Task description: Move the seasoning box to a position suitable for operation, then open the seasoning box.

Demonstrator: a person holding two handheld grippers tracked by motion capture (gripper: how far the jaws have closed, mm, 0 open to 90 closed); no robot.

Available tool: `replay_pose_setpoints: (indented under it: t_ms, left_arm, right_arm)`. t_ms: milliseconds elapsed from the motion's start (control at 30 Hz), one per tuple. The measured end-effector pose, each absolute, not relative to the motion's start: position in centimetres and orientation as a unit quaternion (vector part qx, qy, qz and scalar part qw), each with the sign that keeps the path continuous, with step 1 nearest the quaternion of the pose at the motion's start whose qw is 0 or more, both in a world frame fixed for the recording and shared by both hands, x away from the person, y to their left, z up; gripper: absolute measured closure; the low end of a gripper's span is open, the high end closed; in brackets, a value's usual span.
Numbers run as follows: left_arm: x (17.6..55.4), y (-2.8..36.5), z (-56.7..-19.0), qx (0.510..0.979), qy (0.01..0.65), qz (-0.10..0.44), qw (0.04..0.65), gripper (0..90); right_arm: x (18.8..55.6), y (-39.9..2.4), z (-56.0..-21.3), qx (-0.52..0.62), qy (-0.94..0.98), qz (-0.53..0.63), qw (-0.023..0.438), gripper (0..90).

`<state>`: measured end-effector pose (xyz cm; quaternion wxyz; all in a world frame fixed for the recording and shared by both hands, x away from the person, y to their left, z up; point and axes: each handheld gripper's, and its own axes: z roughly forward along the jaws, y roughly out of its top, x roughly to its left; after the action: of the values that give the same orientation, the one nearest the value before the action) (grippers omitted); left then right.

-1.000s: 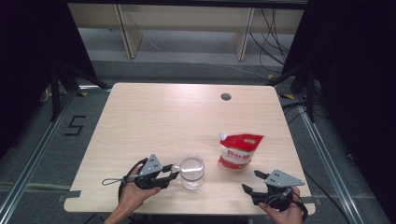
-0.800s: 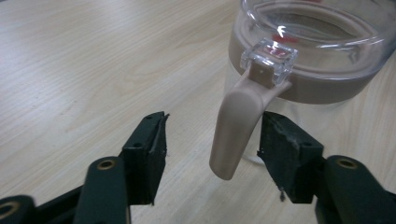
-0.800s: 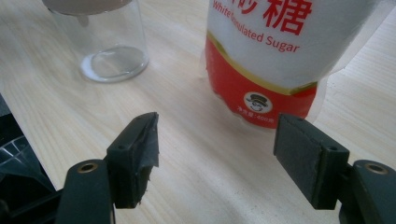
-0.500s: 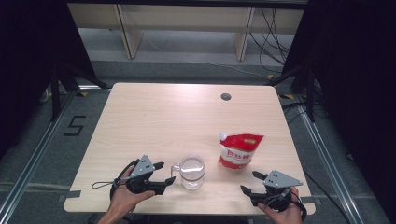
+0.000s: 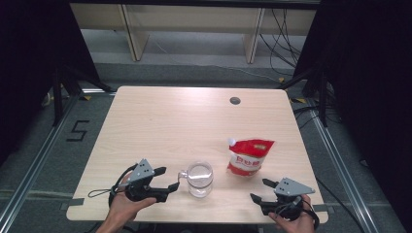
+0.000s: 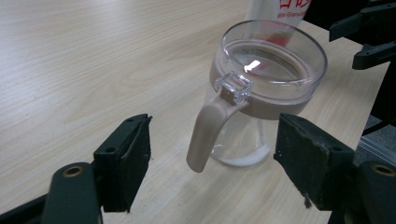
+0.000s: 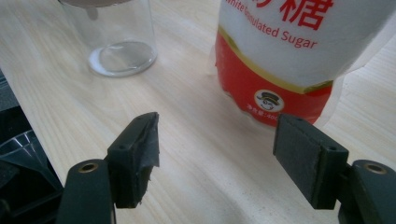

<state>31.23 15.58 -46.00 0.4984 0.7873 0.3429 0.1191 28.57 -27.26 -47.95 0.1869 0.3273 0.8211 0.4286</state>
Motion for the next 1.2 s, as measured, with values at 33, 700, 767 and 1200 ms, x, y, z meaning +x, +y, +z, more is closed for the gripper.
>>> replay_pose_setpoints:
  t_ms: [33, 700, 767, 1200]
  left_arm:
    - [31.2, 15.7, -46.0, 0.786, 0.346, 0.119, 0.498, 28.0]
    - [30.7, 15.8, -45.4, 0.794, 0.294, 0.142, 0.513, 79.5]
    - [30.8, 15.9, -45.5, 0.791, 0.293, 0.146, 0.517, 85.2]
    - [31.9, 14.2, -44.7, 0.786, 0.285, 0.153, 0.527, 89.4]
  right_arm:
    - [28.6, -27.2, -48.0, 0.325, 0.822, 0.429, 0.186, 32.1]
    - [28.6, -26.7, -48.0, 0.320, 0.830, 0.423, 0.174, 34.2]
    - [28.6, -26.8, -48.0, 0.318, 0.825, 0.430, 0.179, 34.2]
    - [28.7, -26.1, -48.0, 0.336, 0.815, 0.441, 0.167, 25.0]
